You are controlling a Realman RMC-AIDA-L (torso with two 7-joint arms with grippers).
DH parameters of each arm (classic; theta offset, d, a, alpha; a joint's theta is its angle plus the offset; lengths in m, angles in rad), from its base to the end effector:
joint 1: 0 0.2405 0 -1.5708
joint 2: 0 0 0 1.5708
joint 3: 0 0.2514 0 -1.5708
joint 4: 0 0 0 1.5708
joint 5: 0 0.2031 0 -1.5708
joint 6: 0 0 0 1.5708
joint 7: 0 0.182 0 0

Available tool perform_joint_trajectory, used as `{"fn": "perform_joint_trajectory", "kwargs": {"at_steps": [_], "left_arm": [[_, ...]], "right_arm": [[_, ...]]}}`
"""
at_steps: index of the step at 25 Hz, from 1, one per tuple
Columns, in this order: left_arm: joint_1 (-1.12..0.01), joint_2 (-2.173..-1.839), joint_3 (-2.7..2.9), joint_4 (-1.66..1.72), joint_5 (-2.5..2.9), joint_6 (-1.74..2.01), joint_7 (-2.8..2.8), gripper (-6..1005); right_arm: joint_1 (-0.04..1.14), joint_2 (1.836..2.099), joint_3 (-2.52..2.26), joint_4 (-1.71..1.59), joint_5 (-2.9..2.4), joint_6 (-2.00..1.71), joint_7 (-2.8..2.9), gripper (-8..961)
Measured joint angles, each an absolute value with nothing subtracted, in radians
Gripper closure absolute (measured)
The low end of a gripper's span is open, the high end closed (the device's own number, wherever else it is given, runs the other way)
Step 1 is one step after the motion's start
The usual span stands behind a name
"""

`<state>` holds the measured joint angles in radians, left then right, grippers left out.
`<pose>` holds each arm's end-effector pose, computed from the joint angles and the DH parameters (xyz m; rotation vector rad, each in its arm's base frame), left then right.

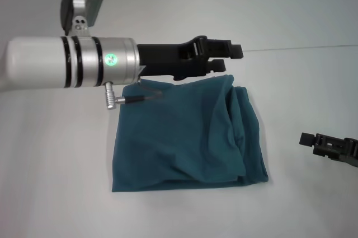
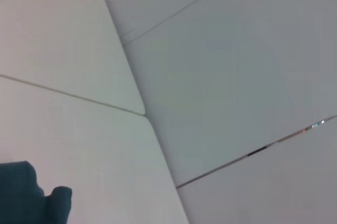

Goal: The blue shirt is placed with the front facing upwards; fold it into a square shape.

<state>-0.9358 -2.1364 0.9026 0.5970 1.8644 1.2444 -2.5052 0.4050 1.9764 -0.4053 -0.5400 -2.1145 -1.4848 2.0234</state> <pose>-0.0788 0.4192 -0.0792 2.4327 1.7337 0.8493 0.3388 0.3141 0.0191 -2.0474 1.7420 0.8254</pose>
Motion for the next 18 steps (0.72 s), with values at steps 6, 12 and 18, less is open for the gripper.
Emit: {"fn": "perform_joint_trajectory", "kwargs": {"at_steps": [6, 12, 18], "left_arm": [[-0.868, -2.109, 0.901, 0.623, 1.837, 1.321, -2.506, 509], [-0.771, -2.096, 0.896, 0.619, 1.837, 1.389, -2.541, 265], [-0.671, -2.093, 0.852, 0.637, 1.843, 1.39, -2.486, 53]], "right_arm": [[0.405, 1.974, -0.412, -0.54, -2.115, -1.485, 2.024, 7], [0.405, 1.973, -0.413, -0.54, -2.115, -1.485, 2.022, 7], [0.427, 1.973, -0.445, -0.541, -2.116, -1.502, 2.006, 7]]}}
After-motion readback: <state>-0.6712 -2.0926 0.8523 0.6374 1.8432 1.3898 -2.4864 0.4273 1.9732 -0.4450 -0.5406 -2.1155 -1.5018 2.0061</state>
